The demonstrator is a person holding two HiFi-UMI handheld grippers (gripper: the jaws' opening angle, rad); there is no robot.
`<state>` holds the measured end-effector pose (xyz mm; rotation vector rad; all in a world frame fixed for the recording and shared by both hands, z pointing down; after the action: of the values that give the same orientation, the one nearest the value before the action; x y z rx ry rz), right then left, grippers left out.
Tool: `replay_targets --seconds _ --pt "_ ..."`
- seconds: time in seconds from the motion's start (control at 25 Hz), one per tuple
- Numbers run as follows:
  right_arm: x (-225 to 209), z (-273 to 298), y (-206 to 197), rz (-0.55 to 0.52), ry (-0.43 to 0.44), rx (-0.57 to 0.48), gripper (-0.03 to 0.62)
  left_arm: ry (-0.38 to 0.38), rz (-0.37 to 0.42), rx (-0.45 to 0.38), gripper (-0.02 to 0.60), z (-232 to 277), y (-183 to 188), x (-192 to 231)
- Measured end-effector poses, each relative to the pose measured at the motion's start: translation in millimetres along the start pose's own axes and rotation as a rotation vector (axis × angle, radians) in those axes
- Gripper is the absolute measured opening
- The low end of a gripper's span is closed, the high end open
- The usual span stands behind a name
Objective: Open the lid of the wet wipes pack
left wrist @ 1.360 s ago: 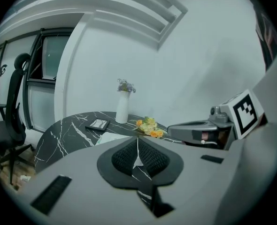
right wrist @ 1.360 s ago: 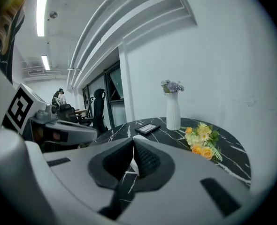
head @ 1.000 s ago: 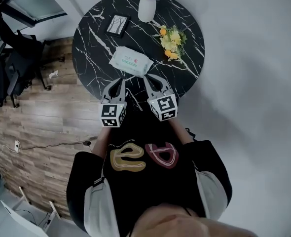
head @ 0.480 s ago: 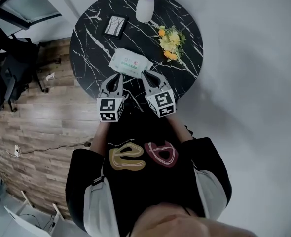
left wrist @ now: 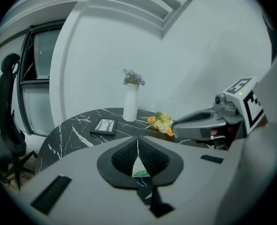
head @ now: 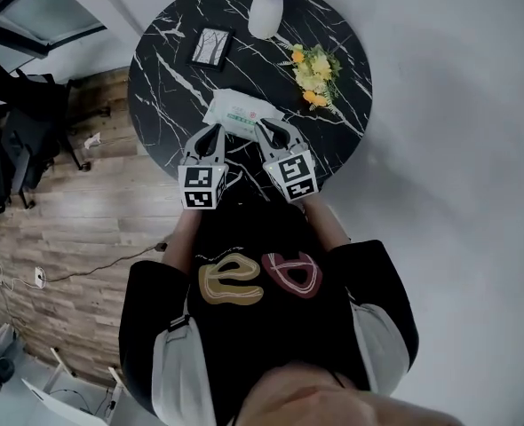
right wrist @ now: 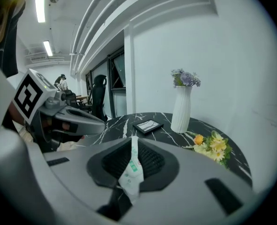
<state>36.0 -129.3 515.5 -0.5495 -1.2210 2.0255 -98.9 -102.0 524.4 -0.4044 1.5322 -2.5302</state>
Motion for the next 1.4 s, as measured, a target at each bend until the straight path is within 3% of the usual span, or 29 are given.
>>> replay_targets --seconds 0.36,0.8,1.4 --pt "-6.4 28.3 -3.0 -0.101 0.021 0.111 0.077 -0.031 -0.001 0.076 0.018 26.6 -13.2 17.5" --pt "9.3 60.4 -10.0 -0.226 0.136 0.255 0.138 -0.068 -0.003 0.168 0.018 56.6 -30.9 31.9" --pt "11.8 88.0 -27.0 -0.374 0.224 0.403 0.213 -0.081 0.002 0.263 0.018 76.1 -49.5 40.7"
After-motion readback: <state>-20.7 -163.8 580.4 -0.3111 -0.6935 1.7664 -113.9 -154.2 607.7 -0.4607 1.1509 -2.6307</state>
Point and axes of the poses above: the fingertips, and each gripper's own axes: z forward along the fingers, x to its left, y out of its top, the point moved 5 cm from there along -z, backward along the fingers
